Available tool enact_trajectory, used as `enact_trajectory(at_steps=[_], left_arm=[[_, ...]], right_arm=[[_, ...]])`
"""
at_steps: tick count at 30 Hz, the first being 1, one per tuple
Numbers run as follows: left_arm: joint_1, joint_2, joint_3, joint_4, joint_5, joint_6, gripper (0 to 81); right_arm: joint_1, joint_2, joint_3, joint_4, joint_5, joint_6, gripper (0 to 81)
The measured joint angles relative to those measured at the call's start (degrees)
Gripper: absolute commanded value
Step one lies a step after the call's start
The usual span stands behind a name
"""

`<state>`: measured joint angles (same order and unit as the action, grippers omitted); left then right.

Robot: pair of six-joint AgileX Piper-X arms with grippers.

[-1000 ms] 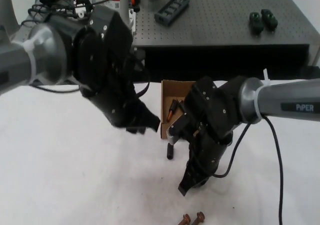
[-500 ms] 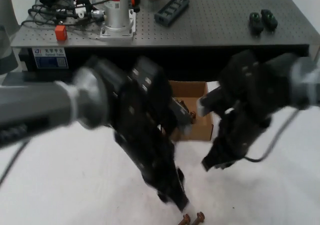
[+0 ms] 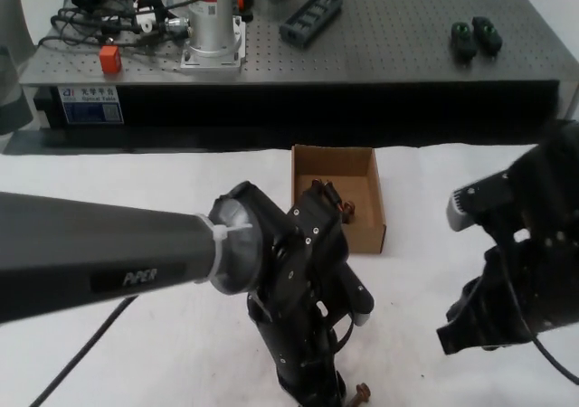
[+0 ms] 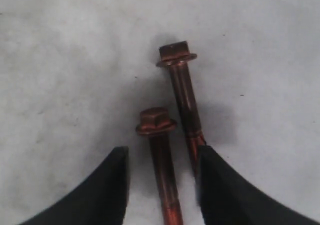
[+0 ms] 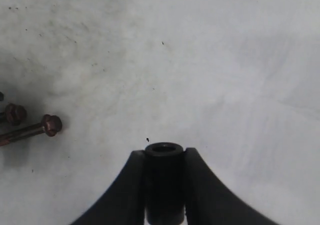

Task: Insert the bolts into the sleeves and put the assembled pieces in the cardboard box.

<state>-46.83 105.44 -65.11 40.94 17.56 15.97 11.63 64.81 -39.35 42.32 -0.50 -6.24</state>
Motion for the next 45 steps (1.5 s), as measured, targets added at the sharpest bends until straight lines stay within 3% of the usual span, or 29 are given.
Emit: enact_trajectory(at_steps=[7,11,18,22,25,27,29,32,36,45], left_arm=[[0.0,1.79,0.0,-2.77,-3.46,0.0,16.0],[0.0,1.87,-0.14,-3.05,-4.46,0.0,1.6],[0.35,-0.43,-2.03,-3.79,-7.19,-4.97,0.6],[4.39,-9.42,-1.92,-8.45,-5.49,-11.29,0.6],[10.56,-20.02,4.25,-23.9,2.67,-19.52,0.6],[11.54,-22.02,6.44,-29.16,6.26,-23.75,0.6],[12.47,-24.44,9.82,-34.73,10.63,-30.79,0.6],[12.75,-27.06,16.54,-50.64,14.75,-37.45,0.6],[12.62,-27.3,21.56,-61.35,19.86,-48.69,0.6],[12.63,-27.3,24.03,-66.91,22.46,-53.11,0.6]], right_arm=[[-0.06,-7.51,0.54,1.34,0.0,1.24,3.7],[-0.06,-11.43,0.54,1.57,0.0,2.29,3.7],[-0.06,-18.87,2.8,3.82,-5.11,3.8,3.7],[-0.06,-23.11,6.38,2.67,-10.52,5.63,3.7],[-0.06,-25.47,10.34,-1.71,-17.9,9.43,3.7],[-0.06,-26.32,14.84,-8.18,-24.52,14.71,3.7],[2.2,-24.6,21.09,-24.96,-32.11,23.35,3.7],[5.21,-20.03,23.84,-40.0,-34.24,29.57,3.7],[8.78,-11.55,22.57,-53.7,-35.42,34.06,3.7],[11.04,-1.06,15.96,-63.66,-35.99,35.59,3.7]])
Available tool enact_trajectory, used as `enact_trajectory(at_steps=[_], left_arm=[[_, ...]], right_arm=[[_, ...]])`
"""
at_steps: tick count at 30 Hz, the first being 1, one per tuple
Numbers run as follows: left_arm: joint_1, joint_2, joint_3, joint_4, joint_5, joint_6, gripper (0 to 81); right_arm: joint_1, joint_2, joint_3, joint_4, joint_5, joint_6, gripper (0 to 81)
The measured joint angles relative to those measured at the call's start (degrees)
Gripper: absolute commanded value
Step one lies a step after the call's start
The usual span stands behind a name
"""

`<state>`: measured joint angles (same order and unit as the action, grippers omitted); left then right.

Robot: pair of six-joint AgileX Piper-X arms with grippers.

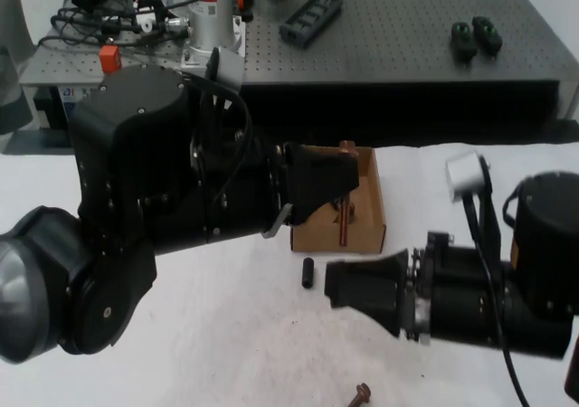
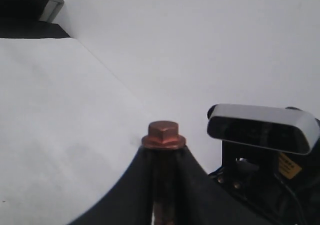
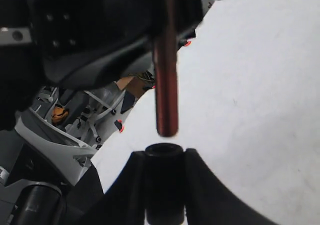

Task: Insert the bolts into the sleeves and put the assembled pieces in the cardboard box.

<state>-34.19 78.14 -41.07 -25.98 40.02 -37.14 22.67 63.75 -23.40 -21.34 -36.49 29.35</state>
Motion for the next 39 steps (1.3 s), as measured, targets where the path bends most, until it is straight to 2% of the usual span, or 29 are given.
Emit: enact_trajectory(at_steps=[13,24,39], left_arm=[[0.12,0.0,0.0,-0.62,0.44,0.0,0.6],[0.12,0.0,0.0,-0.51,0.99,0.0,0.6],[0.36,0.0,0.0,-1.39,-1.82,1.14,0.6]], right_arm=[[0.14,0.0,-0.26,-2.82,0.79,0.15,3.7],[-0.26,0.0,-0.41,0.64,2.61,-0.6,3.7],[-0.32,0.0,-0.26,-3.42,4.31,-0.68,3.7]])
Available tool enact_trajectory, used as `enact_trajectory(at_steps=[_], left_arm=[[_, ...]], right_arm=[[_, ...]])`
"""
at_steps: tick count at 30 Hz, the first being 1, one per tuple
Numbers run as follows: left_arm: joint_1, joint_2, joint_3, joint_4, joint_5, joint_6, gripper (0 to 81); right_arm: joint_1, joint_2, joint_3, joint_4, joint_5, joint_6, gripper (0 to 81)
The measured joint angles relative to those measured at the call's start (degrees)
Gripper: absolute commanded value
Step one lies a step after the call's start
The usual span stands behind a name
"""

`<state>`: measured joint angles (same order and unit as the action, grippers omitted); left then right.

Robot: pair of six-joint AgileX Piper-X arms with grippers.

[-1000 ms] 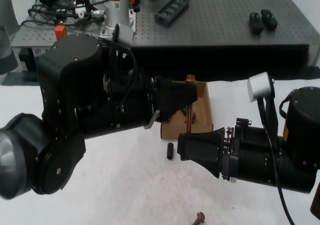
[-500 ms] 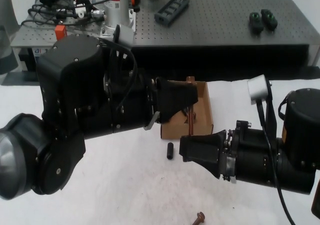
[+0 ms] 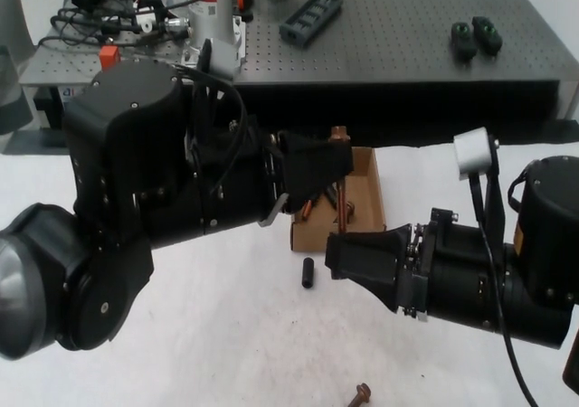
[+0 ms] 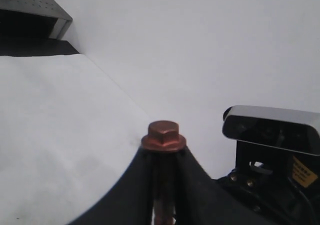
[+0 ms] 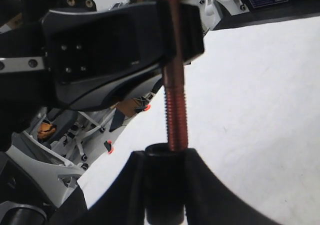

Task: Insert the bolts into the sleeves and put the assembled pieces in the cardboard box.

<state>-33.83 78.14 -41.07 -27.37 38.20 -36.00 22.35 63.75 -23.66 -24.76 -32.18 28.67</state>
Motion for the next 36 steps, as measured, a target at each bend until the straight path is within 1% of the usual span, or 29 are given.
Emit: enact_trajectory(at_steps=[8,16,22,29,31,32,34,36], left_arm=[[0.0,0.0,0.0,-0.14,-0.61,0.17,0.6],[0.0,0.0,0.0,0.73,0.18,0.31,0.6],[0.0,0.0,0.0,0.89,0.41,0.31,0.6],[0.0,0.0,0.0,0.89,3.25,0.31,0.1],[0.0,0.0,0.0,0.89,3.28,0.31,5.1],[0.0,0.0,0.0,0.89,3.28,0.31,11.1],[0.0,0.0,0.0,1.06,3.53,0.31,26.5],[0.0,0.0,0.0,2.12,3.2,0.45,45.5]], right_arm=[[0.0,0.0,0.09,-0.38,0.5,-0.13,3.7],[0.0,0.0,0.09,1.64,1.71,-2.97,3.7],[0.0,0.0,0.09,0.72,3.09,-3.2,3.7],[0.0,0.0,0.09,-3.76,4.04,-3.2,3.7],[0.0,0.0,0.09,-3.97,4.19,-3.36,3.7],[-0.18,0.0,0.09,-3.97,4.49,-3.88,3.7],[-0.85,0.0,0.09,-4.14,5.86,-4.88,3.7],[-4.11,0.0,0.09,-3.82,9.14,-7.36,3.7]])
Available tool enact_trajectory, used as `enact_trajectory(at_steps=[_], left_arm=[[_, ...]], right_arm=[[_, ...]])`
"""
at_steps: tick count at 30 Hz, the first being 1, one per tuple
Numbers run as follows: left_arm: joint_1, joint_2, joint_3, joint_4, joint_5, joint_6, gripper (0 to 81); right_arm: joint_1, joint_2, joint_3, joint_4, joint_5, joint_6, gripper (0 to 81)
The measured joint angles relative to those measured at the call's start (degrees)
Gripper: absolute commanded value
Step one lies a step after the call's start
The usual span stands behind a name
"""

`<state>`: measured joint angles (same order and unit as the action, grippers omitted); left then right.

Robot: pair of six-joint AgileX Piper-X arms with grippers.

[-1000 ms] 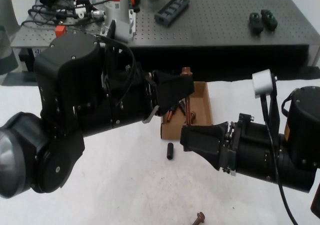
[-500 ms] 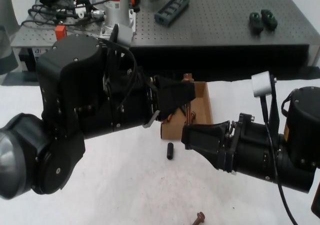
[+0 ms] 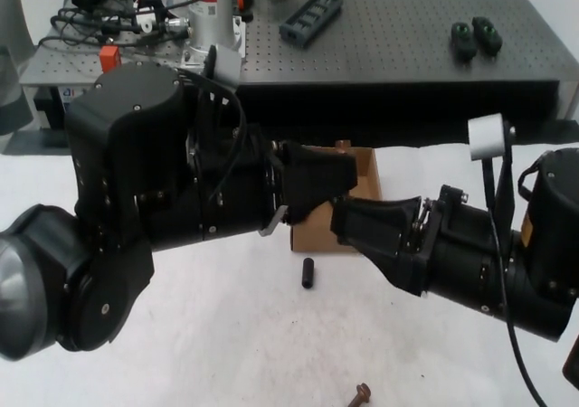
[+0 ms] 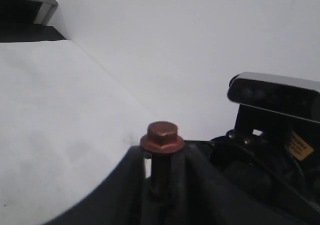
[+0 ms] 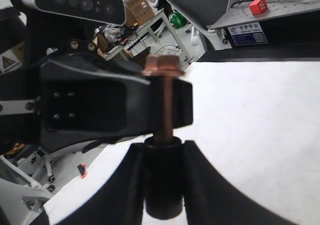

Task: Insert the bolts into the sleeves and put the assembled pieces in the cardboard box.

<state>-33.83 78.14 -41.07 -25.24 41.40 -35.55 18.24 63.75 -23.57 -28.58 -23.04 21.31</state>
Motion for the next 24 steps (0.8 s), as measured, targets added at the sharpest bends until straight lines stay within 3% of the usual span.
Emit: enact_trajectory(at_steps=[1,2,3,8,9,12,18,24], left_arm=[[0.0,0.0,0.0,0.15,0.0,0.0,50.7],[0.0,0.0,0.0,0.83,-0.64,-0.01,53.6],[0.0,0.0,0.0,2.01,-1.48,-0.01,53.1],[0.0,0.0,0.0,9.27,-5.24,5.59,42.1],[-0.41,0.22,-0.15,13.67,-5.66,7.78,39.1],[-1.48,1.81,-1.66,19.74,-6.74,13.93,34.7],[-7.32,10.71,-10.06,37.25,-13.8,30.95,34.8],[-12.96,21.69,-21.92,53.75,-21.47,38.69,34.8]], right_arm=[[-3.24,0.64,-1.15,1.43,1.58,-2.58,3.7],[-3.58,0.73,-1.15,1.58,1.64,-2.58,3.7],[-5.09,1.32,-2.35,2.77,2.08,-4.04,3.7],[-10.25,8.02,-11.61,11.85,5.15,-11.6,3.7],[-10.93,13.23,-17.32,17.09,6.96,-15.1,3.7],[-10.98,19.8,-24.99,22.92,9.37,-18.89,3.7],[-10.52,34.73,-42.67,36.57,13.75,-23.4,3.7],[-9.41,46.81,-56.03,47.66,15.7,-24.13,3.7]])
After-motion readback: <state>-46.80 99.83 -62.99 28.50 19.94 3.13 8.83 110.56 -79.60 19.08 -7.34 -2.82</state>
